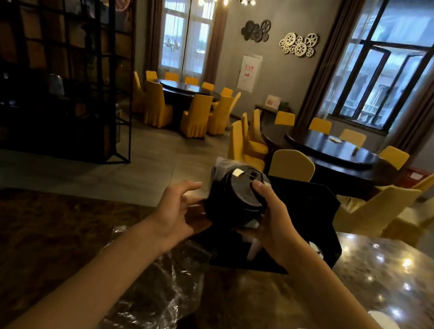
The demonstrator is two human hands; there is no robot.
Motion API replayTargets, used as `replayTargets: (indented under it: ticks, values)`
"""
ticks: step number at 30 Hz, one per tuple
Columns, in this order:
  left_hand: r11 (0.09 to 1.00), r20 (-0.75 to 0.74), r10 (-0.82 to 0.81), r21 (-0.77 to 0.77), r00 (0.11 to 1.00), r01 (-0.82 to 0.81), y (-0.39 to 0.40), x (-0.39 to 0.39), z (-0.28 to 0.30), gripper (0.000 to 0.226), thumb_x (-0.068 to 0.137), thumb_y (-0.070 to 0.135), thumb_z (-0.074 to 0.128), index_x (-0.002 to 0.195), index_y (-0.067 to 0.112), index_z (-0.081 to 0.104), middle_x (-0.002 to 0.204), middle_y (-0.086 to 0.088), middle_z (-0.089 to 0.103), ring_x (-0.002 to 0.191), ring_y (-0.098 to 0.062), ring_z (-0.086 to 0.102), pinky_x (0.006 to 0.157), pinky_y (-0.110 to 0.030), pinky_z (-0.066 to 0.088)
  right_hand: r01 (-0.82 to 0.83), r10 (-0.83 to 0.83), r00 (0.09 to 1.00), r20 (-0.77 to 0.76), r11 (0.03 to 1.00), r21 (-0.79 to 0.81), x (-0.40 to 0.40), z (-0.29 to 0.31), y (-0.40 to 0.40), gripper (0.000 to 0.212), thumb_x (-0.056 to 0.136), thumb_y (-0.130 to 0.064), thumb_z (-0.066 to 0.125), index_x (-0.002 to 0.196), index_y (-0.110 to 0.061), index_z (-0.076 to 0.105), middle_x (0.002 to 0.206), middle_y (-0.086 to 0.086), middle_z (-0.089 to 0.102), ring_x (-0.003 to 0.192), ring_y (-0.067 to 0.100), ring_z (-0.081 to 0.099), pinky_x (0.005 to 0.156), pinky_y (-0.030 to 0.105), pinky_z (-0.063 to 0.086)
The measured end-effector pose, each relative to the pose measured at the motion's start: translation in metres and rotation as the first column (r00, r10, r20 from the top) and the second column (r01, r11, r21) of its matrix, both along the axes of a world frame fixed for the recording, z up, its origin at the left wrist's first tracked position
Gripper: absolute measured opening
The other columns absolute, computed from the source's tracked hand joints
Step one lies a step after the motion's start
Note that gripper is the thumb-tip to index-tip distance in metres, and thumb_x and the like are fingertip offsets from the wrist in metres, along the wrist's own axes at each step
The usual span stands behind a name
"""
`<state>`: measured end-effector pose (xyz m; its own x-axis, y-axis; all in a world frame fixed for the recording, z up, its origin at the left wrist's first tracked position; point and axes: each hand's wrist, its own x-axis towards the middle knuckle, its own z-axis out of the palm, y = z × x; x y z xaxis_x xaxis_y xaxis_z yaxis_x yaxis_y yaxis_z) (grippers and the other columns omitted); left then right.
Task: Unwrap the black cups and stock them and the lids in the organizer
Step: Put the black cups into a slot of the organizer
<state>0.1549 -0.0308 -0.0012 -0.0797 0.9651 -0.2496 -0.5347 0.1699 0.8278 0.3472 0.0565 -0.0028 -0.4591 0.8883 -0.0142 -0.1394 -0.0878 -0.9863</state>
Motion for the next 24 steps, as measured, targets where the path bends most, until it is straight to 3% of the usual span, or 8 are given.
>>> replayTargets:
  ticks: [3, 8, 11, 13, 15, 18, 24]
  values:
    - [0.997, 0.144, 0.067, -0.044, 0.987, -0.061, 0.022, 0.018, 0.001, 0.053, 0.089, 0.036, 0.06, 0.123, -0.004, 0.065, 0.139, -0.028, 0.058, 0.129, -0.041, 0.055, 0.111, -0.047, 0.045, 0.014, -0.014, 1.0, 0.0, 1.0, -0.027, 0.016, 0.007, 0.028, 0.06, 0.066, -0.067, 0.079, 0.119, -0.039, 0.072, 0.118, 0.001, 0.078, 0.115, 0.029, 0.071, 0.089, 0.05, 0.061]
    - [0.986, 0.342, 0.15, -0.115, 0.927, -0.117, 0.05, 0.045, -0.018, 0.05, 0.084, 0.03, 0.067, 0.123, 0.0, 0.066, 0.134, -0.027, 0.058, 0.124, -0.042, 0.057, 0.109, -0.048, 0.047, -0.069, 0.069, 0.996, 0.05, 0.998, -0.009, 0.027, 0.006, 0.065, 0.03, 0.077, -0.064, 0.072, 0.098, -0.045, 0.079, 0.112, 0.002, 0.08, 0.116, 0.031, 0.069, 0.1, 0.057, 0.057]
    - [0.977, 0.373, 0.197, -0.152, 0.907, -0.149, 0.061, 0.056, -0.038, 0.047, 0.084, 0.03, 0.068, 0.12, 0.001, 0.069, 0.131, -0.026, 0.061, 0.122, -0.041, 0.059, 0.109, -0.048, 0.046, -0.085, 0.083, 0.993, 0.087, 0.996, 0.018, 0.025, -0.002, 0.078, 0.042, 0.07, -0.066, 0.073, 0.102, -0.039, 0.078, 0.113, 0.002, 0.078, 0.117, 0.028, 0.067, 0.101, 0.052, 0.056]
    - [0.968, 0.409, 0.243, -0.166, 0.88, -0.19, 0.066, 0.061, -0.053, 0.045, 0.088, 0.027, 0.064, 0.124, -0.001, 0.067, 0.131, -0.028, 0.061, 0.121, -0.042, 0.06, 0.109, -0.049, 0.047, -0.103, 0.101, 0.988, 0.116, 0.995, 0.015, 0.021, -0.01, 0.085, 0.051, 0.072, -0.065, 0.071, 0.112, -0.034, 0.073, 0.118, 0.003, 0.073, 0.114, 0.026, 0.067, 0.093, 0.046, 0.058]
    - [0.954, 0.426, 0.293, -0.184, 0.856, -0.235, 0.067, 0.063, -0.067, 0.046, 0.091, 0.027, 0.061, 0.125, -0.004, 0.065, 0.13, -0.029, 0.061, 0.121, -0.044, 0.06, 0.106, -0.048, 0.049, -0.122, 0.122, 0.982, 0.147, 0.992, -0.007, 0.017, -0.018, 0.09, 0.046, 0.079, -0.062, 0.068, 0.114, -0.032, 0.07, 0.114, 0.001, 0.074, 0.109, 0.023, 0.069, 0.078, 0.037, 0.059]
    - [0.939, 0.46, 0.342, -0.2, 0.819, -0.28, 0.065, 0.065, -0.086, 0.05, 0.094, 0.029, 0.058, 0.126, -0.009, 0.059, 0.13, -0.031, 0.061, 0.121, -0.044, 0.06, 0.096, -0.044, 0.052, -0.119, 0.125, 0.975, 0.181, 0.992, -0.046, 0.011, -0.031, 0.1, 0.028, 0.091, -0.057, 0.065, 0.109, -0.036, 0.071, 0.107, -0.004, 0.076, 0.105, 0.019, 0.069, 0.071, 0.03, 0.055]
    - [0.927, 0.53, 0.374, -0.218, 0.761, -0.304, 0.066, 0.07, -0.114, 0.046, 0.095, 0.025, 0.057, 0.13, -0.006, 0.059, 0.125, -0.033, 0.066, 0.118, -0.045, 0.063, 0.095, -0.046, 0.053, -0.176, 0.187, 0.964, 0.189, 0.982, -0.073, 0.006, -0.05, 0.118, 0.019, 0.091, -0.055, 0.067, 0.094, -0.039, 0.078, 0.092, -0.013, 0.081, 0.082, 0.005, 0.077, 0.056, 0.017, 0.059]
